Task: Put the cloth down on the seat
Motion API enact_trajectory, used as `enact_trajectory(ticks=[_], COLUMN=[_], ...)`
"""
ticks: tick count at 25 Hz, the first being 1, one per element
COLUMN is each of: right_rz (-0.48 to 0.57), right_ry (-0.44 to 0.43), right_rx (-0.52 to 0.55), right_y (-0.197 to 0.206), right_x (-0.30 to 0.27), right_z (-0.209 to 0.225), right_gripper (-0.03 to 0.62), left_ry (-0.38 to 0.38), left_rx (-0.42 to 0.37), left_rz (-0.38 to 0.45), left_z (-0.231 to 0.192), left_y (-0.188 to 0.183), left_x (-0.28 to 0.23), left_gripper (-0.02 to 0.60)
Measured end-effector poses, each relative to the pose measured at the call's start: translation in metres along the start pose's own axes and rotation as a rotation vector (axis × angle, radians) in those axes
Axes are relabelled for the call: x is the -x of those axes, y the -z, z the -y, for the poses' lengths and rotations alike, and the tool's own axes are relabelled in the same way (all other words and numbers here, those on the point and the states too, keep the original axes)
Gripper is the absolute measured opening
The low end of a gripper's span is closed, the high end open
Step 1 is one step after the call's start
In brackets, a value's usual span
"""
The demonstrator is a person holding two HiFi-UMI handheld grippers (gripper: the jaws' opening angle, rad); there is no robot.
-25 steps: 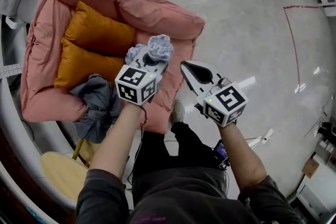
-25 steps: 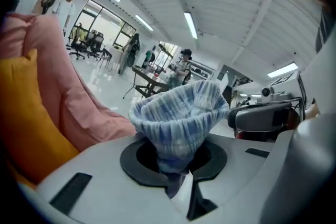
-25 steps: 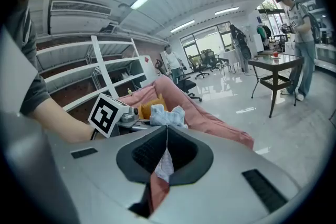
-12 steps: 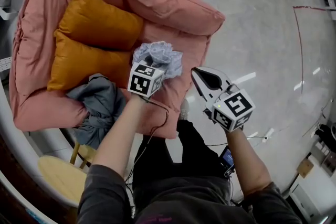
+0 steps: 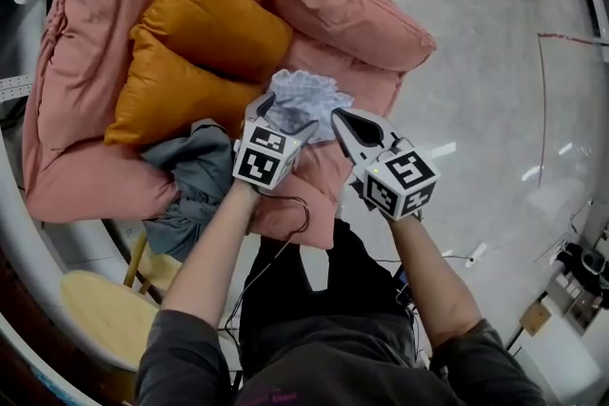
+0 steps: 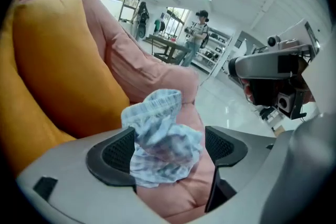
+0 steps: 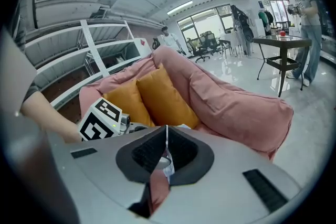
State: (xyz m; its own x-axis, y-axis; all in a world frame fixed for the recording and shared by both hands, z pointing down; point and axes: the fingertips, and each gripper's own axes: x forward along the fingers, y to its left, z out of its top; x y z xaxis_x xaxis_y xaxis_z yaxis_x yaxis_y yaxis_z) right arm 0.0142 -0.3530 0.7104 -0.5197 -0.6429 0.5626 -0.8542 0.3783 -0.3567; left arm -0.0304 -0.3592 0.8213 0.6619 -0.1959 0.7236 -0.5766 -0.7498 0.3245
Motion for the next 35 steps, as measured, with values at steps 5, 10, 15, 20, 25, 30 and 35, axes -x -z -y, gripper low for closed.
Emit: enact_trajectory(ticks=[5, 10, 15, 20, 25, 30, 35], right_rz=[0.013, 0.058, 0.12, 0.155, 0.178, 0.2, 0.205], right_ry=[-0.013, -0.041, -0.068, -0.095, -0.122, -0.142, -0.142], right_rx=[0.007, 0.059, 0.113, 0.149, 0.164, 0.165, 0.162], right_y=[-0.01, -0.043, -0.089, -0.116, -0.131, -0.141, -0.144], right_x=[0.012, 0.043, 0.083, 0.111, 0.128, 0.144, 0.153], right_z=[-0.013, -0.035, -0.052, -0.07, -0.091, -0.102, -0.102], right_gripper=[0.017, 0.017, 0.017, 0.017, 0.017, 0.017, 0.015], left_ry=[-0.037, -0.059, -0.114, -0.173, -0.189, -0.189, -0.19], left_rx=[0.031, 0.021, -0.014, -0.028, -0.038, -0.047, -0.036], left_rz=[0.123, 0.249, 0.343, 0.436, 0.453, 0.458, 0.459], left_z=[0.006, 0.027, 0.045, 0.066, 0.09, 0.107, 0.11], left_y=[-0.024, -0.06, -0.1, -0.126, -0.134, -0.137, -0.137], left_x=[0.041, 0.095, 0.155, 0.206, 0.232, 0.247, 0.248], left_gripper=[0.411, 0.41, 0.261, 0.078, 0.011, 0.009, 0.009])
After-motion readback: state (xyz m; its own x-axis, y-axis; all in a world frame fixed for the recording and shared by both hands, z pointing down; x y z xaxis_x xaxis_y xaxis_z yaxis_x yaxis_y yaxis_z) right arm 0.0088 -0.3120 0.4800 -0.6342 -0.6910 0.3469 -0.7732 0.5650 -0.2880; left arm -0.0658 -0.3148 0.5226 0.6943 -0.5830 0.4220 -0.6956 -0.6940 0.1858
